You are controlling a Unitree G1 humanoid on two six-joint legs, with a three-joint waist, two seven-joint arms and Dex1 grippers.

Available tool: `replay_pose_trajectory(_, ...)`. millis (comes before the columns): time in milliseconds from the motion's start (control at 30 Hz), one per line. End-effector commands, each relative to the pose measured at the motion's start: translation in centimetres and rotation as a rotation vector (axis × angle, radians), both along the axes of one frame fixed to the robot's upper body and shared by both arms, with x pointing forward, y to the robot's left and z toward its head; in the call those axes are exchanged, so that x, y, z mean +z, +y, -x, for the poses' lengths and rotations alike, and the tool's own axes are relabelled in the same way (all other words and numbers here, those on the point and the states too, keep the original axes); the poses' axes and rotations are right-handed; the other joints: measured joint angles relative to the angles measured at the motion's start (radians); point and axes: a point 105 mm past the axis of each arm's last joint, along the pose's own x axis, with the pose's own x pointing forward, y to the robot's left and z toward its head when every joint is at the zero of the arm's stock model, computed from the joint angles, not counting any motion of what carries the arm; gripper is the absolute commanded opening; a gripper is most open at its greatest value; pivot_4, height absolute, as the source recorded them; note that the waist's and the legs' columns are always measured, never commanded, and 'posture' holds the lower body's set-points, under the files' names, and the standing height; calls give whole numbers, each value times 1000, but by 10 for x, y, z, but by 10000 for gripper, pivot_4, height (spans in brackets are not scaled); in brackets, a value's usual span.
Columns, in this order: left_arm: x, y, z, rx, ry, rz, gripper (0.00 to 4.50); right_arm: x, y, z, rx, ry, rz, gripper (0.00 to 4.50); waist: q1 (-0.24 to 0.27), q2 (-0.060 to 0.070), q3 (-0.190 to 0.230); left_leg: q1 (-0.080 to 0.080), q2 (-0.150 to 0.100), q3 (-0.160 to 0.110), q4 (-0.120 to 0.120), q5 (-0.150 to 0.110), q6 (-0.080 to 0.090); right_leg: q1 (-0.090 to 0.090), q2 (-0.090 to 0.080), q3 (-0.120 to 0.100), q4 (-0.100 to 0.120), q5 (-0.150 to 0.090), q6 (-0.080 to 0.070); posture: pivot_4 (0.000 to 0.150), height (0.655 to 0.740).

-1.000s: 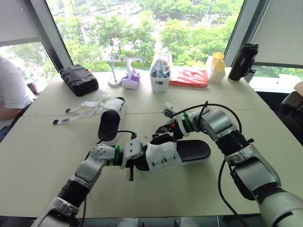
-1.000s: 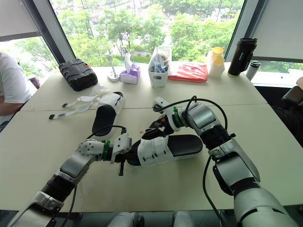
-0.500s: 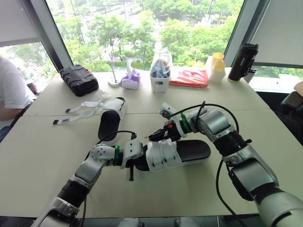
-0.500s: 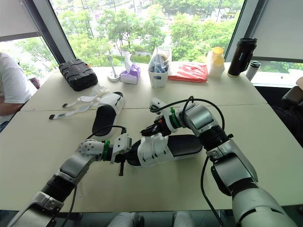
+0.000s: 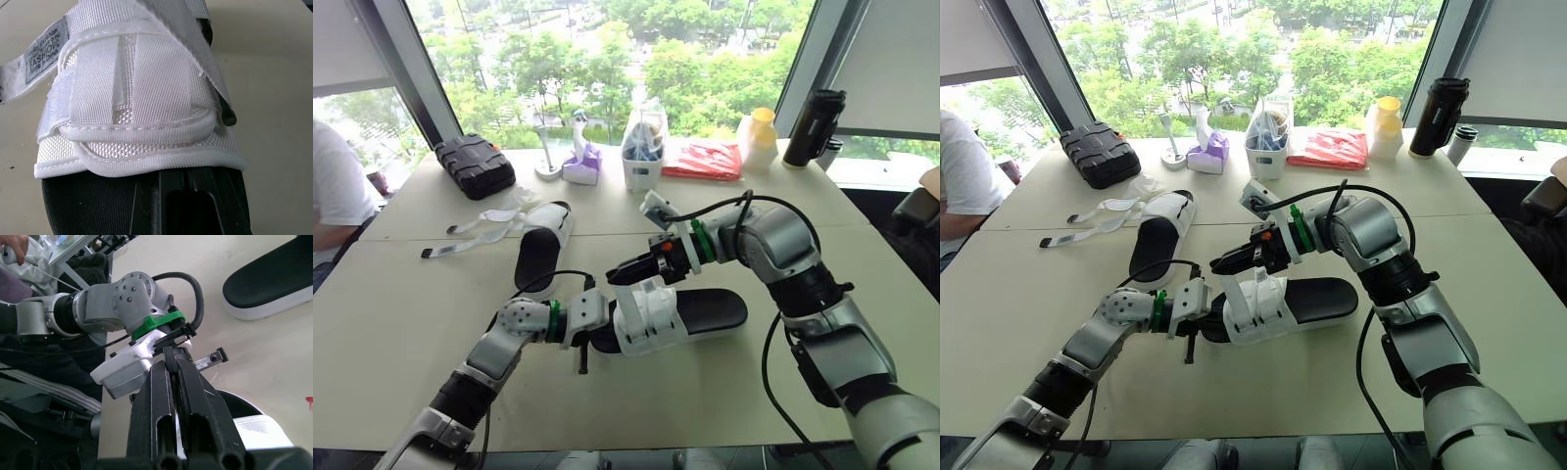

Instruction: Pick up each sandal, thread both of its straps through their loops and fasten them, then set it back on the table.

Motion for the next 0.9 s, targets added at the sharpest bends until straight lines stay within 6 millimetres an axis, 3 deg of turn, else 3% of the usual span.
replay_pose_trajectory(33, -87, 26, 34, -8, 241, -307, 0, 47, 4, 2, 36, -141, -122, 625, -2, 0, 0, 0, 0, 0, 0, 0, 0, 0, 0, 0, 0, 0, 0, 1500, 7400)
replay_pose_trajectory(200, -89, 26, 37, -21, 241, -313, 0, 32, 8, -19, -25, -170, -82, 625, -7, 0, 0, 0, 0, 0, 0, 0, 0, 0, 0, 0, 0, 0, 0, 1500, 7400)
replay_pose_trajectory(600, -89, 29, 36, -10, 224, -323, 0, -32, -2, -61, -156, -188, 59, 625, -23, 0, 0, 9, 0, 0, -2, 0, 0, 4, 0, 0, 0, 0, 0, 1500, 7400)
replay_pose_trajectory(900, -88, 30, 35, 3, 224, -319, 0, -69, -1, -72, -194, -248, 190, 625, -29, 2, -5, 13, 0, 0, -2, 1, -1, 6, 1, 1, 3, 0, 0, 1500, 7400)
